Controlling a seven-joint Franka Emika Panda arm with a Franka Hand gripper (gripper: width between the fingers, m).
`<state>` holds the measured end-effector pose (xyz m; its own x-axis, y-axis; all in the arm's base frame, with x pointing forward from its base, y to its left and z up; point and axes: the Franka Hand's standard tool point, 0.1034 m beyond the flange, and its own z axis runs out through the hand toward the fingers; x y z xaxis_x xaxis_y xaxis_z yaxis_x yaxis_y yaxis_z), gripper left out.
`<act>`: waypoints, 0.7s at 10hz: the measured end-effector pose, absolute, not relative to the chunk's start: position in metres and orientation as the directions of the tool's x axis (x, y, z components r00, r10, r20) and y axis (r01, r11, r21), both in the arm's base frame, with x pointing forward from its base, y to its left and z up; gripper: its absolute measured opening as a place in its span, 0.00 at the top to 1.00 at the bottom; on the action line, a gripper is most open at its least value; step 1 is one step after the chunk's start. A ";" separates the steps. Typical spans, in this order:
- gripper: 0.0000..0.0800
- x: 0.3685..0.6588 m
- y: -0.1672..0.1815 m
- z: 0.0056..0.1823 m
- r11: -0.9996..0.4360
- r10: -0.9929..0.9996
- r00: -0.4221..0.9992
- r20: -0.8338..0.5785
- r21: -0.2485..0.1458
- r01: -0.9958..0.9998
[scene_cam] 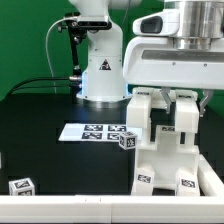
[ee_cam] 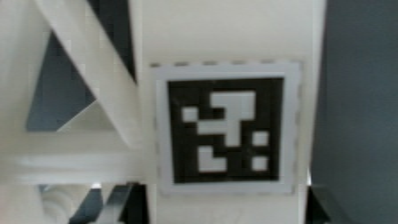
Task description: Assemble chair
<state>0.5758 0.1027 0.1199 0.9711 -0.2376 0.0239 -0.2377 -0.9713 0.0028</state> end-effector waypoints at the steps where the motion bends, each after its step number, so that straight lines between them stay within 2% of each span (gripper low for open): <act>1: 0.64 0.583 0.103 0.120 -0.971 -0.240 0.970 0.042 0.000 -0.240; 7: 0.64 0.585 0.108 0.107 -0.967 -0.254 0.966 0.049 -0.005 -0.254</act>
Offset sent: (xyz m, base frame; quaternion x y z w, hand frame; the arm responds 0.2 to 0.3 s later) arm 0.0038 0.0138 -0.0084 0.0233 0.0212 -0.0138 0.9994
